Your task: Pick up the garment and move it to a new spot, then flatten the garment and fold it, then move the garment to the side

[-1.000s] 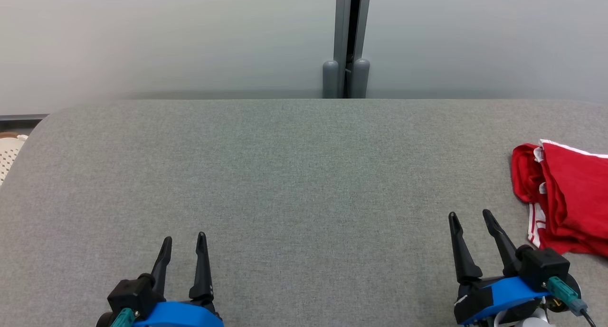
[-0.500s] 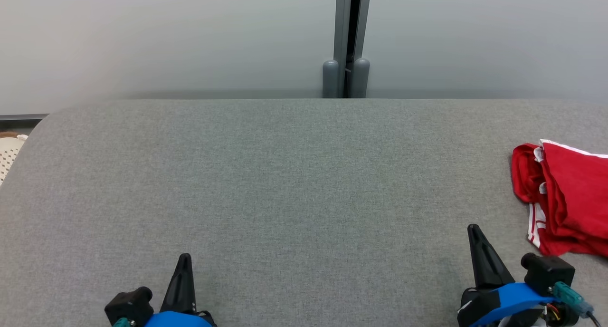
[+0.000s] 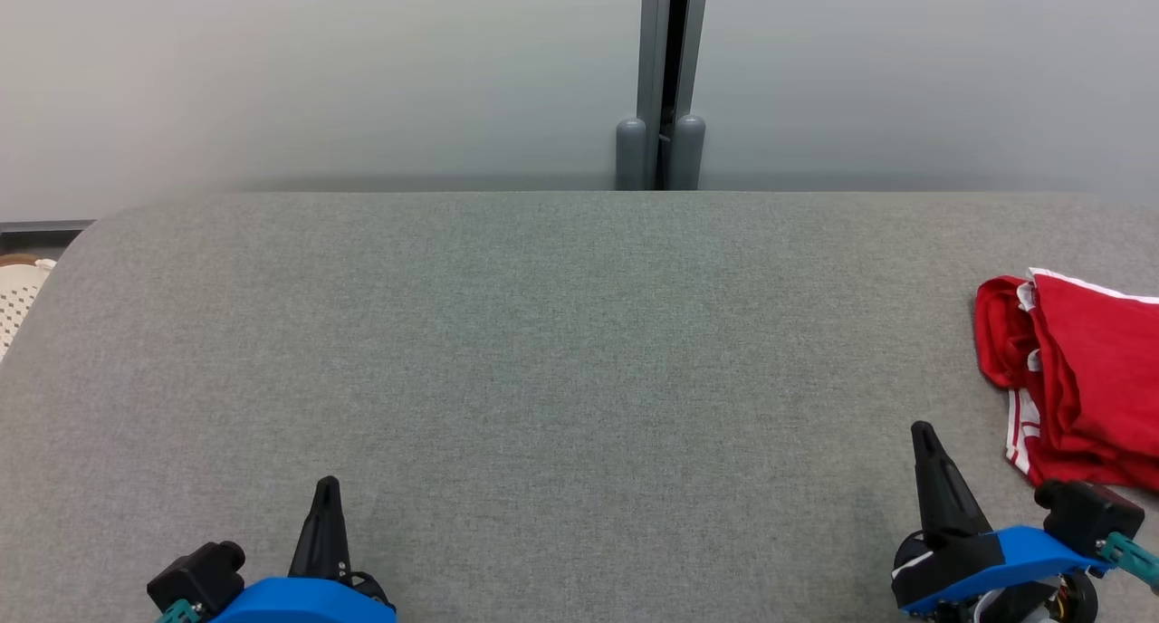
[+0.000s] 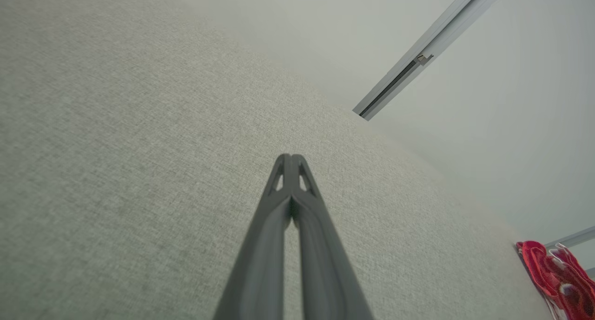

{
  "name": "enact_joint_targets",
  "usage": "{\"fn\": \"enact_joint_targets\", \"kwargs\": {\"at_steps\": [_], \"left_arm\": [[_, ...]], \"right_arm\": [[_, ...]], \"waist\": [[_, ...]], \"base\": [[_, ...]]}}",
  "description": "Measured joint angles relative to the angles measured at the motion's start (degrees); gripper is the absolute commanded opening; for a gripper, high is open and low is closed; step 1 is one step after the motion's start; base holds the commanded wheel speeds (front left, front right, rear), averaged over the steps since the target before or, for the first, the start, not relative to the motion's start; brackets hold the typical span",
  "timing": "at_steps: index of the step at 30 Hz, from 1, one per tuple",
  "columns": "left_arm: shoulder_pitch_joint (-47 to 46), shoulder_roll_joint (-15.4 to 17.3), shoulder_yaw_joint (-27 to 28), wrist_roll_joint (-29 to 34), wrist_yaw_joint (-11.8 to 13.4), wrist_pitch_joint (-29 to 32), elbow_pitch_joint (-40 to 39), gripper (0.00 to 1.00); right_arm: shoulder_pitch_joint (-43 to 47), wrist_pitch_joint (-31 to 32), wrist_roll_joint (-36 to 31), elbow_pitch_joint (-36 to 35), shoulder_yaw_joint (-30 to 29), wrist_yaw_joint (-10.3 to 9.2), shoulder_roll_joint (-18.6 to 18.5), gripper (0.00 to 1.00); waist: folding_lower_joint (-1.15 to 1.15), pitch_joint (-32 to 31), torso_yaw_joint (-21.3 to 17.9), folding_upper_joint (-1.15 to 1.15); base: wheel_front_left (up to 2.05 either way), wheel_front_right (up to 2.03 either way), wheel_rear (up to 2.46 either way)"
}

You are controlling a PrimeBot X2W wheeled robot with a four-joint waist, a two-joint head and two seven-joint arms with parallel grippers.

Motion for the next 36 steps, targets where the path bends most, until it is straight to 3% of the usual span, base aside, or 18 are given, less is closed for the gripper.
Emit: {"fn": "enact_joint_targets", "kwargs": {"at_steps": [36], "left_arm": [[-2.50, -0.23, 5.56, -24.30, -2.01, 7.20, -2.82, 0.00]], "right_arm": [[-0.28, 7.26, 28.55, -2.56, -2.30, 0.00, -0.01, 0.00]], "waist": [[0.00, -0.77, 0.17, 0.00]], "base": [[0.00, 0.00, 0.00]]}}
